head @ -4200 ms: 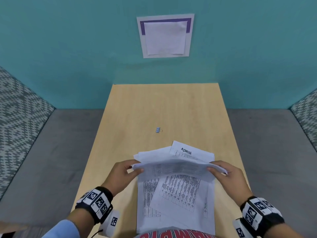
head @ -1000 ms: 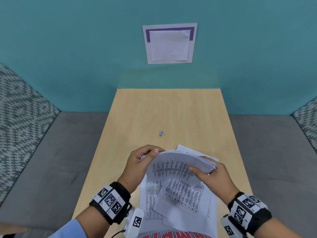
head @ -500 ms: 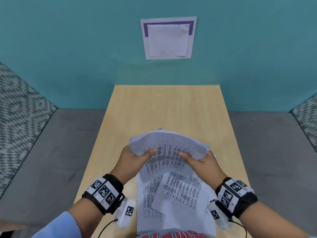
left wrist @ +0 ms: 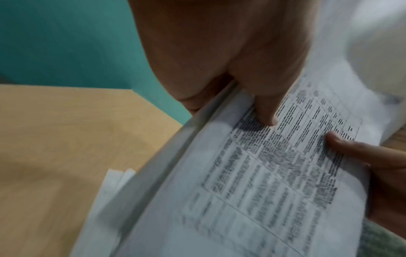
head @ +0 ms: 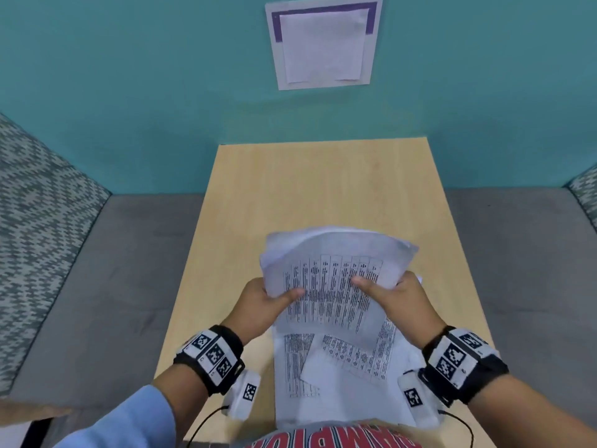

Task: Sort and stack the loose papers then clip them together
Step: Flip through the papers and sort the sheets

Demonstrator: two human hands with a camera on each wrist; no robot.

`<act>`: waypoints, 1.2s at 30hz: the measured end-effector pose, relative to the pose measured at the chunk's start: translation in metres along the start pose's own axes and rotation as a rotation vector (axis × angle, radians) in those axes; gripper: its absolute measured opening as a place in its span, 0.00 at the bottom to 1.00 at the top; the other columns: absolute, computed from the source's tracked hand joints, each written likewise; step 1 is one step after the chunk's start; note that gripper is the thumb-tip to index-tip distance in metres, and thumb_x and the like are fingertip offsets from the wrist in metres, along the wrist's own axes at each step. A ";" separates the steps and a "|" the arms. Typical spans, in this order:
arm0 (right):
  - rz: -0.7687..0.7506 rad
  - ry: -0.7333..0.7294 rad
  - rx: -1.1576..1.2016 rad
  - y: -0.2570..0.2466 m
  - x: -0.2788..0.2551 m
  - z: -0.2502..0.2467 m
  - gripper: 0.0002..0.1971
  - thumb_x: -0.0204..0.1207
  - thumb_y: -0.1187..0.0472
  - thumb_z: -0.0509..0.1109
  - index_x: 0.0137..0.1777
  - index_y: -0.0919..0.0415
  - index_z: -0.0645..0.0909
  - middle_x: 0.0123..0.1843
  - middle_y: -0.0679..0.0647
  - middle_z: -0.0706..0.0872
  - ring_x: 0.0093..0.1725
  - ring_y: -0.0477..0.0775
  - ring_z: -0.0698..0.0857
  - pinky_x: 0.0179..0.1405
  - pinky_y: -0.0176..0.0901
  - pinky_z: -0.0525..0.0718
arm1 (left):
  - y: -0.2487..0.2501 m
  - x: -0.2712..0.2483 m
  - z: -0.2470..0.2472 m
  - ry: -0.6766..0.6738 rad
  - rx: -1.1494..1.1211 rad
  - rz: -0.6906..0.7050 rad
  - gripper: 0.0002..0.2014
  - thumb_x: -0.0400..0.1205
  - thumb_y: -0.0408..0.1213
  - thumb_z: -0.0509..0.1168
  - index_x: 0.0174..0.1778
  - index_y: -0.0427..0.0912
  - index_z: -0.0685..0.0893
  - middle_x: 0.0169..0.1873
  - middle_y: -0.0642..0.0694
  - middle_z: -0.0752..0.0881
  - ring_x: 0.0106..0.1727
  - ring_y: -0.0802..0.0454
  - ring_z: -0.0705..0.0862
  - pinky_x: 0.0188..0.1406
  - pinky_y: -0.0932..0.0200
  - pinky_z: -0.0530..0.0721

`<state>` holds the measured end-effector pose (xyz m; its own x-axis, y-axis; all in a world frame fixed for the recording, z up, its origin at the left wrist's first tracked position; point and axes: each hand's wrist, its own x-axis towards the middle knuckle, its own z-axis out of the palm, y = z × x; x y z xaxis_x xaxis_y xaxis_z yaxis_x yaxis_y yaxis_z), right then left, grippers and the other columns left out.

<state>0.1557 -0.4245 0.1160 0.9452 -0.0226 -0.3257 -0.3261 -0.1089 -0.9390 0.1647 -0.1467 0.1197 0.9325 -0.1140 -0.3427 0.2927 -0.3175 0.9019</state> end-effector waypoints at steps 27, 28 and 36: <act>0.376 0.251 -0.463 0.116 -0.004 -0.066 0.10 0.80 0.57 0.80 0.49 0.65 0.90 0.35 0.54 0.89 0.37 0.59 0.86 0.32 0.41 0.74 | -0.042 -0.026 -0.156 0.386 -0.049 -0.097 0.09 0.81 0.41 0.80 0.56 0.45 0.94 0.46 0.54 0.99 0.47 0.52 0.98 0.50 0.50 0.94; 0.375 0.245 -0.428 0.109 -0.008 -0.069 0.09 0.81 0.60 0.80 0.41 0.62 0.87 0.28 0.49 0.85 0.33 0.58 0.84 0.29 0.40 0.72 | -0.042 -0.029 -0.155 0.390 -0.056 -0.097 0.10 0.81 0.40 0.80 0.57 0.44 0.94 0.46 0.54 0.99 0.47 0.52 0.98 0.49 0.50 0.94; 0.306 0.046 -0.245 0.092 -0.012 -0.061 0.10 0.77 0.66 0.82 0.58 0.63 0.93 0.49 0.52 0.96 0.36 0.39 0.93 0.28 0.28 0.84 | -0.045 -0.050 -0.161 0.442 -0.049 -0.098 0.08 0.81 0.39 0.79 0.54 0.43 0.94 0.41 0.56 0.98 0.45 0.55 0.98 0.40 0.60 0.93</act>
<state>0.1151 -0.4944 0.0399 0.8062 -0.1351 -0.5760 -0.5853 -0.3239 -0.7433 0.1388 0.0249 0.1384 0.8976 0.3304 -0.2920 0.3841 -0.2607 0.8857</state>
